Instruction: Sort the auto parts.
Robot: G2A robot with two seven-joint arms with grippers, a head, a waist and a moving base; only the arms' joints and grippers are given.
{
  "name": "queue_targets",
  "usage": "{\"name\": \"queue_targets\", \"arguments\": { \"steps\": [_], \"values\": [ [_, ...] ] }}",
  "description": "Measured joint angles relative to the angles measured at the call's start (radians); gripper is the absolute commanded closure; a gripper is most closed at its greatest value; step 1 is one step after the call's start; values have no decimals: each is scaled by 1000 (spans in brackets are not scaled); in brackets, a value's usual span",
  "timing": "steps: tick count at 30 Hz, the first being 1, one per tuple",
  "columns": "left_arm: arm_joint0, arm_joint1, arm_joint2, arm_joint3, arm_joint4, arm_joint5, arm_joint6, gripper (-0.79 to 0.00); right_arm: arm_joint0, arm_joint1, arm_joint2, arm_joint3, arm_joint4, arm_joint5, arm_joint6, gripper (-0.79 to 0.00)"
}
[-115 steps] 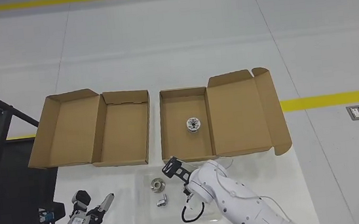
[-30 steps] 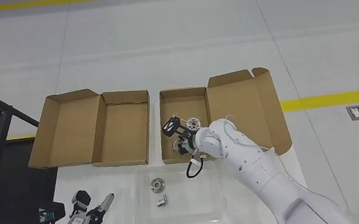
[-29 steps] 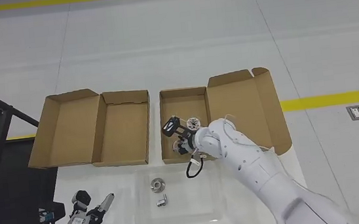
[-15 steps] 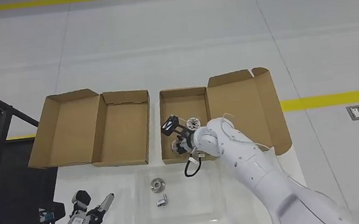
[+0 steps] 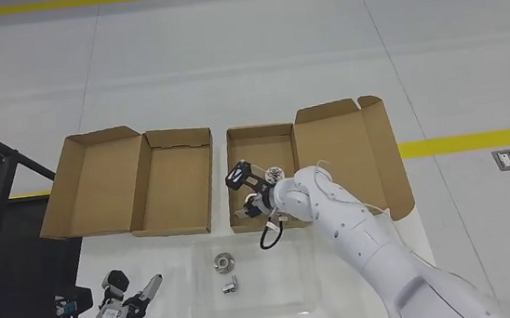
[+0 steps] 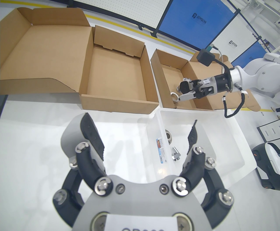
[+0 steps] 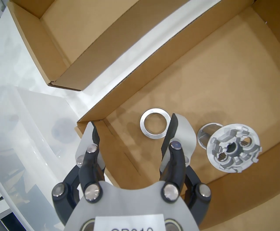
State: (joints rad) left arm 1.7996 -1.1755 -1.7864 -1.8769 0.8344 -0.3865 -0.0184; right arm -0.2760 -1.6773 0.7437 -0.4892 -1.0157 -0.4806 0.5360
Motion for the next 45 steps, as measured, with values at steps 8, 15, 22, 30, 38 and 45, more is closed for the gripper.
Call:
{"name": "queue_targets", "arguments": {
  "steps": [8,15,22,30,38,45],
  "values": [
    [0,0,0,0,0,0,0,-785,-158,83,83,-326,-108,-13,-131,-785],
    [-9,0,0,-8,1,8,1,-785,-506,199,266,-903,-271,-128,-156,-785],
    [-8,10,-10,-67,89,-95,-54,-785,-767,256,370,-1269,-348,-321,-252,-785],
    [25,28,17,-224,365,-247,-163,-785,-1053,311,523,-1494,-542,-397,-549,-785],
    [20,36,120,-363,674,-258,-243,-785,-1284,347,650,-1579,-691,-385,-793,-785],
    [20,36,119,-362,659,-246,-242,-785,-1272,346,648,-1578,-688,-386,-788,-785]
  ]
}}
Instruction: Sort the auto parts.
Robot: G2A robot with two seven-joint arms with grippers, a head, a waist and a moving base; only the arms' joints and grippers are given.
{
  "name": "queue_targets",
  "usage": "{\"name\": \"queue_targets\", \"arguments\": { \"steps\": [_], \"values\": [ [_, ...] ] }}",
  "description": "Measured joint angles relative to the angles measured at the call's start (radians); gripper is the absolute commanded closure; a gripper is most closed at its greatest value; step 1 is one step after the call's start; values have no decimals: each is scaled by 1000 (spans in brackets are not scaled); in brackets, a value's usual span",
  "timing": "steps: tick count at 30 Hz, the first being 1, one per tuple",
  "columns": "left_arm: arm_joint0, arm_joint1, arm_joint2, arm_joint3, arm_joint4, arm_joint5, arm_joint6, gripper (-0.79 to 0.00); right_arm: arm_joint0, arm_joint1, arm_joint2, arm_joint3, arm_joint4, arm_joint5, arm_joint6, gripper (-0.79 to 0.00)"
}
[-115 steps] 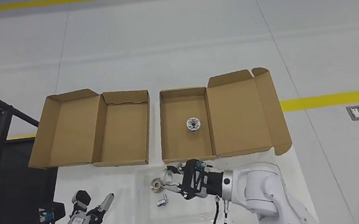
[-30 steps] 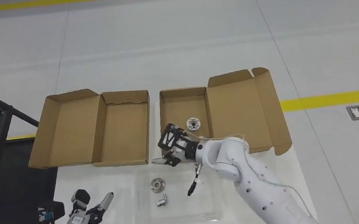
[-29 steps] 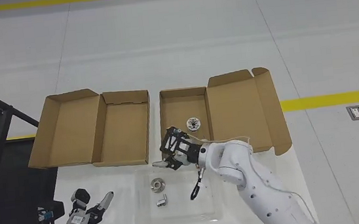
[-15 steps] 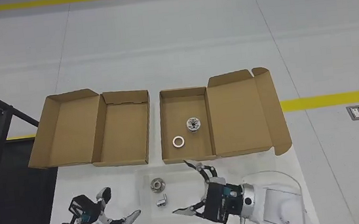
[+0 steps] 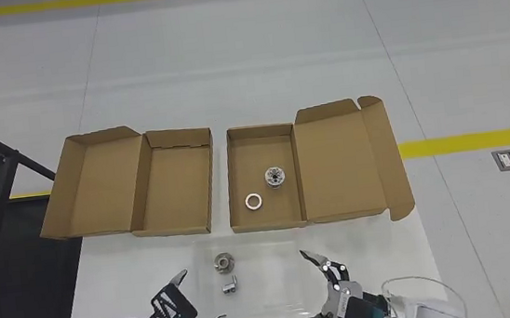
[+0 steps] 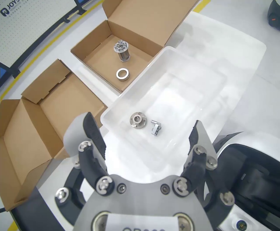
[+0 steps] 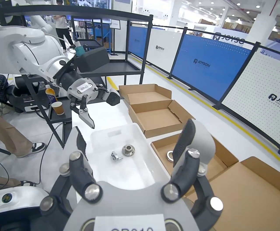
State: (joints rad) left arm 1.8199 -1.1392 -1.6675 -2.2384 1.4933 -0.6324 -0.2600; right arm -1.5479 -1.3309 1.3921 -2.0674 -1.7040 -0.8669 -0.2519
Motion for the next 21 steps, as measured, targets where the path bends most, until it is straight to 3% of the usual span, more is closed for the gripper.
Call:
{"name": "queue_targets", "arguments": {
  "steps": [4,7,12,16,21],
  "values": [
    [-4,1,7,1,10,-10,-6,-785,0,0,-2,2,7,5,-1,-785],
    [-53,5,32,16,97,-4,-47,-785,-1,3,3,6,32,32,-1,-785],
    [-213,13,103,110,130,-125,-111,-785,-51,16,64,-2,42,64,-76,-785],
    [-348,12,209,196,151,-208,-205,-785,-98,27,124,-4,49,77,-154,-785],
    [-491,-4,341,307,96,-197,-351,-785,-144,40,186,1,56,72,-226,-785]
  ]
}}
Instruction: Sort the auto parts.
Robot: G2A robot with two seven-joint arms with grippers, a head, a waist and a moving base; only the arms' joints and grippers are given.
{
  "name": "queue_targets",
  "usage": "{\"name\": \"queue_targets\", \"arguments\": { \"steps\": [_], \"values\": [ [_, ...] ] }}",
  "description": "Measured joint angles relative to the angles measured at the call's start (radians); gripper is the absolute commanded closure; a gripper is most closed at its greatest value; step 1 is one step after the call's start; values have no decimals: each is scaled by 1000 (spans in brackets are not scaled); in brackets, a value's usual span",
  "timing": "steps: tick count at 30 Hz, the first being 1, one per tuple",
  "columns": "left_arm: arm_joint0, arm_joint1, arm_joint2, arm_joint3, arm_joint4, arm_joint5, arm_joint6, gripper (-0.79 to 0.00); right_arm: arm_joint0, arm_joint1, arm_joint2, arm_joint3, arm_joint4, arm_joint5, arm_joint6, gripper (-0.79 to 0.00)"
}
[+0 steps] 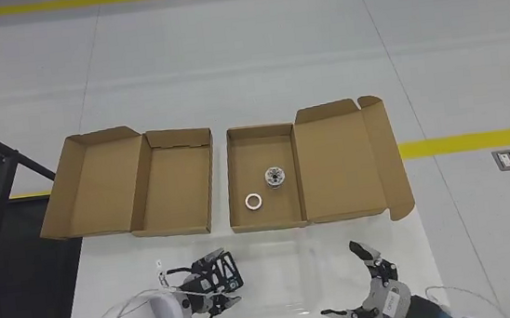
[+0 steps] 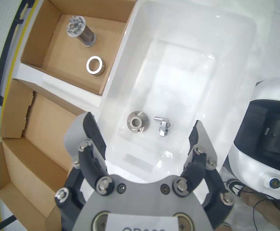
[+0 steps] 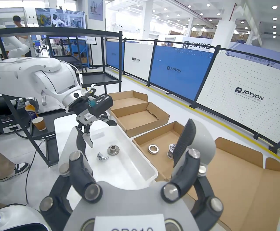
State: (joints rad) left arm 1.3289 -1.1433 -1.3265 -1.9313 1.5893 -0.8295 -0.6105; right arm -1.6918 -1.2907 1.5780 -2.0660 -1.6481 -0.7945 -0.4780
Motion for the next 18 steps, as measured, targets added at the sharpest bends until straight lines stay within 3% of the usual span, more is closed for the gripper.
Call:
{"name": "queue_targets", "arguments": {
  "steps": [4,11,18],
  "values": [
    [-40,-5,34,35,-50,-4,-151,-785,-10,8,19,17,11,-18,-13,-785],
    [-35,-5,31,36,-45,6,-90,-785,-3,13,20,26,23,-33,8,-785],
    [-83,-19,91,104,-52,155,-159,-785,-3,13,20,25,23,-32,8,-785]
  ]
}}
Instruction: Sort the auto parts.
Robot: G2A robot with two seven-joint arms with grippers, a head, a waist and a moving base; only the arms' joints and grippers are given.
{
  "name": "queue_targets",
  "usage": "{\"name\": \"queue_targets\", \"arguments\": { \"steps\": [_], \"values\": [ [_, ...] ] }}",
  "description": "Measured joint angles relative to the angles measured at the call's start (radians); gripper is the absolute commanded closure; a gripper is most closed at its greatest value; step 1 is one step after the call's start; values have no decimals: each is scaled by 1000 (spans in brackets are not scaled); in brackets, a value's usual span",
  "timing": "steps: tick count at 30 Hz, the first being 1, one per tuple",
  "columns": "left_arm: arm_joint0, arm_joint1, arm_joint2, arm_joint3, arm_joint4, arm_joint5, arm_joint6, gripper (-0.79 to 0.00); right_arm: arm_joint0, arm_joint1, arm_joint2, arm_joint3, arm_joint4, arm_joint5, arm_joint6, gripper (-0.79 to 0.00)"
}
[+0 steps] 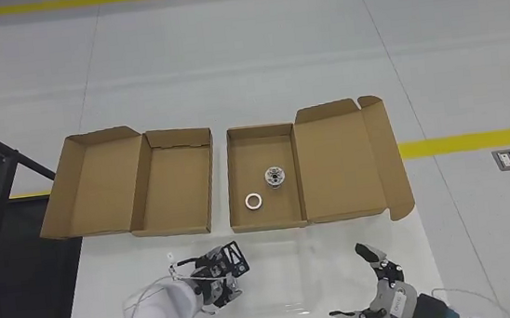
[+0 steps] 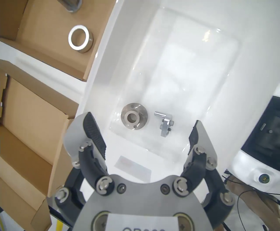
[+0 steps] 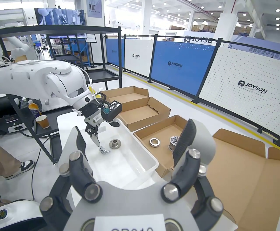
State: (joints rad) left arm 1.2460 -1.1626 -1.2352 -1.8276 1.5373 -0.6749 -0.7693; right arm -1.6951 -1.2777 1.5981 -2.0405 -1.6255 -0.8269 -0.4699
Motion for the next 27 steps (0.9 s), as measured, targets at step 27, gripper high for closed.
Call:
{"name": "queue_targets", "arguments": {
  "steps": [27],
  "values": [
    [-211,-61,181,243,-39,307,-201,-529,0,0,0,0,0,0,0,-785]
  ]
}}
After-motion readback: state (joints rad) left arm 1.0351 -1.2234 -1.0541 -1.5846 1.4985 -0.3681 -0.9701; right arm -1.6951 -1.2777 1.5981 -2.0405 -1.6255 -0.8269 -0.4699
